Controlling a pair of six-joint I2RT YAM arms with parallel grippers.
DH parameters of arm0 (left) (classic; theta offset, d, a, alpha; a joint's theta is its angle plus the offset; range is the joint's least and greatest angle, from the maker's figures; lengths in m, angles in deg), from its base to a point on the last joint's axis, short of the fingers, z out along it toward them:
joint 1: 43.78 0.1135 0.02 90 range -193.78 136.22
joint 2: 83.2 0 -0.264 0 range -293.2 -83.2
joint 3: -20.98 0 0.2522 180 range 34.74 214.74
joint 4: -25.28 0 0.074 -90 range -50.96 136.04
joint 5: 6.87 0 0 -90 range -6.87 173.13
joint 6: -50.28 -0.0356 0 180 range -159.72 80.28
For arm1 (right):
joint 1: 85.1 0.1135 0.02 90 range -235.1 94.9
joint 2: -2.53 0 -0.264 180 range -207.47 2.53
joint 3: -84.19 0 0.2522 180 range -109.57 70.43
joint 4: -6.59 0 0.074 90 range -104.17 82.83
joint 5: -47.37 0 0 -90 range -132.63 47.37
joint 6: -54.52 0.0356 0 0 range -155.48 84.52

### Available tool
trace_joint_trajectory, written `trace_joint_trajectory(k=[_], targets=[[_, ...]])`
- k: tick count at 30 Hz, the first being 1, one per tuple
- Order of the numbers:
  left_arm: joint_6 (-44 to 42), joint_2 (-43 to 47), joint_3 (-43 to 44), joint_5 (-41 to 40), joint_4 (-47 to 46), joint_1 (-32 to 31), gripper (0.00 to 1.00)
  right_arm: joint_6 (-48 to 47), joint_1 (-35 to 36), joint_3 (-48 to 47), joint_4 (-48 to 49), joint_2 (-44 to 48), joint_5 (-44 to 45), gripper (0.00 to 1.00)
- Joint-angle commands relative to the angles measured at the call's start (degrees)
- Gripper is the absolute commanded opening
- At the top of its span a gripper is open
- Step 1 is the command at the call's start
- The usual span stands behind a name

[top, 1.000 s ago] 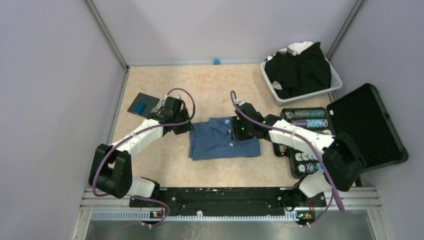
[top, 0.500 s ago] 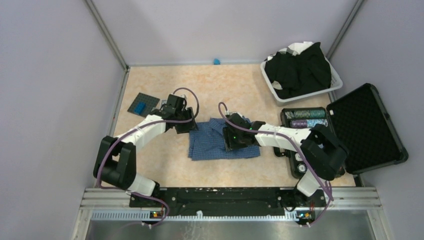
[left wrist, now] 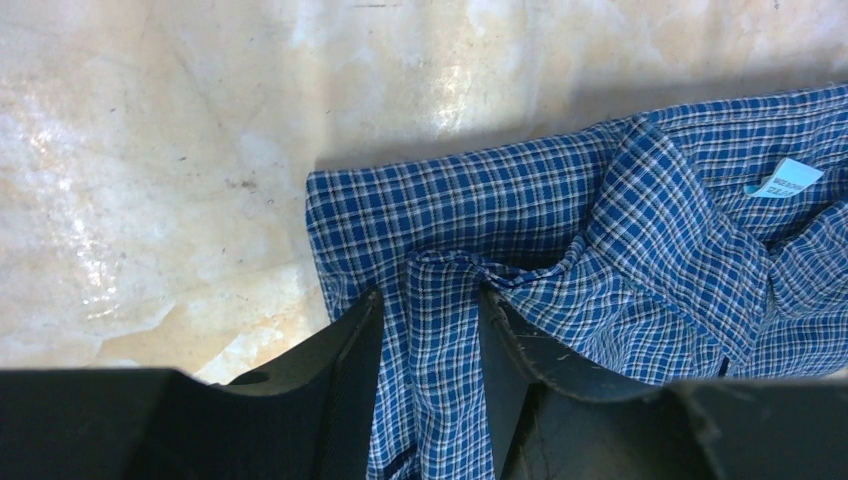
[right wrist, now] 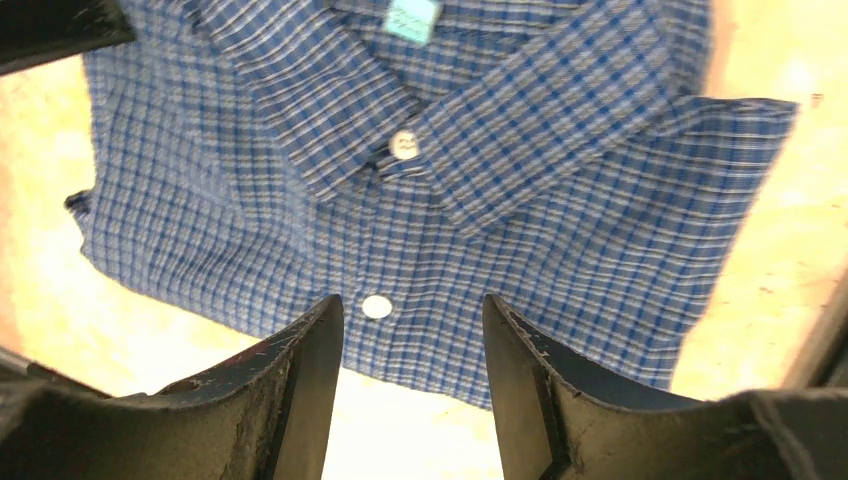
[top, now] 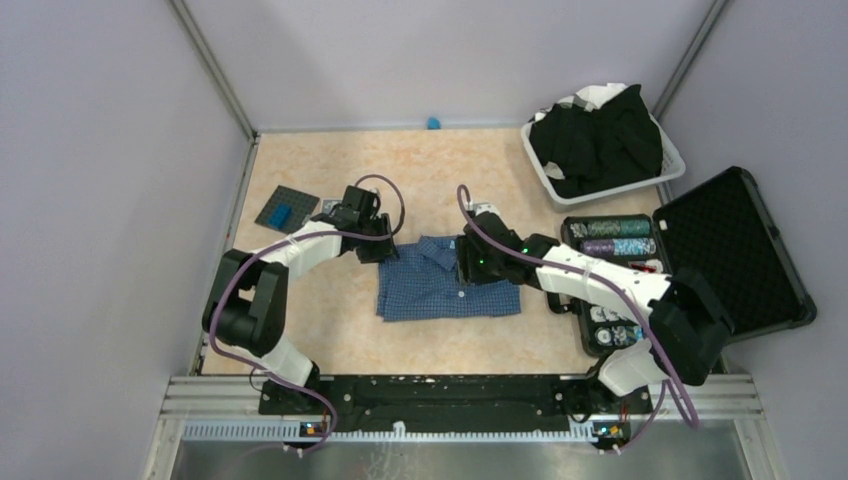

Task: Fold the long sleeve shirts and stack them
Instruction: Adjust the shirt at the center of the board.

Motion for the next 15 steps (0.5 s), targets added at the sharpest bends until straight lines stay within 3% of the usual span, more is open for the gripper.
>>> trace_joint_trajectory(k=[1, 5, 11, 15], targets=[[-0.87, 0.77, 2.02, 2.0, -4.3, 0.11, 0.44, -1.3, -3.48, 2.61, -0.47, 2.96, 0.92, 0.53], [-0.85, 0.24, 2.18, 2.62, -4.23, 0.12, 0.38, -1.38, -5.11, 4.63, 0.36, 3.33, 0.49, 0.53], [-0.82, 2.38, 2.21, 3.15, -3.22, 0.1, 0.12, -1.29, -6.3, 6.56, 1.22, 3.23, 0.02, 0.52], [-1.61, 5.27, 3.47, -0.93, 0.45, 0.17, 0.0, -1.16, -6.55, 7.93, 2.09, 2.76, -0.41, 0.52]])
